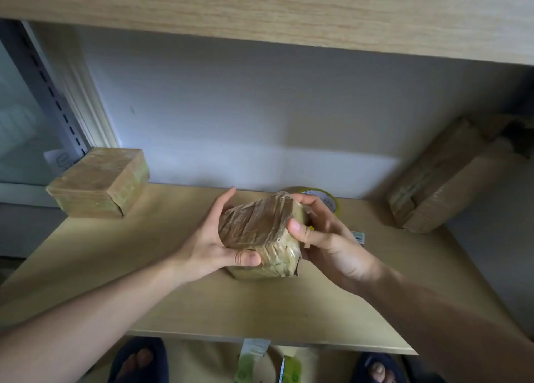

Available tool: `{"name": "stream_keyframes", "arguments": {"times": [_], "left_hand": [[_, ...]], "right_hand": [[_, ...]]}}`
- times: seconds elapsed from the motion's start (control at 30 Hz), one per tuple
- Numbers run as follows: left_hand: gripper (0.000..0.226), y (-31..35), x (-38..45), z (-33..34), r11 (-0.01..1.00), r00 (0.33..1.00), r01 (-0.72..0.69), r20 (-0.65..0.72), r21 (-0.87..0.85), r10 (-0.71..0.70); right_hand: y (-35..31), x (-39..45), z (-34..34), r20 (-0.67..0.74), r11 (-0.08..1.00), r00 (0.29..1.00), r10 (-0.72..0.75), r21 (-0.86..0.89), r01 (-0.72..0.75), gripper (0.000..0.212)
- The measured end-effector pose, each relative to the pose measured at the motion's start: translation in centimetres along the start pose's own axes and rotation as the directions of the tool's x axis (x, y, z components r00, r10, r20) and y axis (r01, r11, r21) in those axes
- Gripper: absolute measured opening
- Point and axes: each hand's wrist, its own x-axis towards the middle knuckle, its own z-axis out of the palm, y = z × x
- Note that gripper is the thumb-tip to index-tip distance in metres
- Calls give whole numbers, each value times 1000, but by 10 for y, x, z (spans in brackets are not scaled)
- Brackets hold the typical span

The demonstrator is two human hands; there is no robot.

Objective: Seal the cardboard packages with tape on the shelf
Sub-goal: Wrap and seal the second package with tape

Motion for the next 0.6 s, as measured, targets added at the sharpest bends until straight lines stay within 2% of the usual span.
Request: {"name": "stream_keyframes", "arguments": {"times": [0.07, 0.17, 0.3, 0.37, 0.43, 0.53, 0.6], "left_hand": [[149, -1, 0, 3, 992, 997, 76, 10, -100, -75], [134, -2, 0, 14, 988, 997, 82, 19, -134, -81], [109, 0, 2, 20, 981, 994, 34, 104, -190, -14], [90, 5, 3, 22, 965, 997, 41, 79, -258, -21], [64, 11, 5, 25, 927, 995, 85, 72, -367, -63], [55, 16, 10, 30, 827, 989, 150, 89, -542, -121], [54, 19, 14, 34, 770, 986, 152, 40, -620, -163]], "right_hand": [[-2, 3, -7, 3, 998, 999, 41, 50, -41, 59], [7, 4, -12, -4, 994, 995, 104, -23, -105, 57], [13, 4, -16, -93, 998, 995, 38, -51, -43, 47], [7, 5, -19, -100, 1000, 995, 3, -19, -5, 49], [0, 4, -19, -64, 1000, 998, -12, -10, 11, 45], [-3, 3, -9, -78, 1000, 997, -14, -5, 14, 28], [-2, 5, -3, -153, 1000, 988, -26, -13, 25, 32]]}}
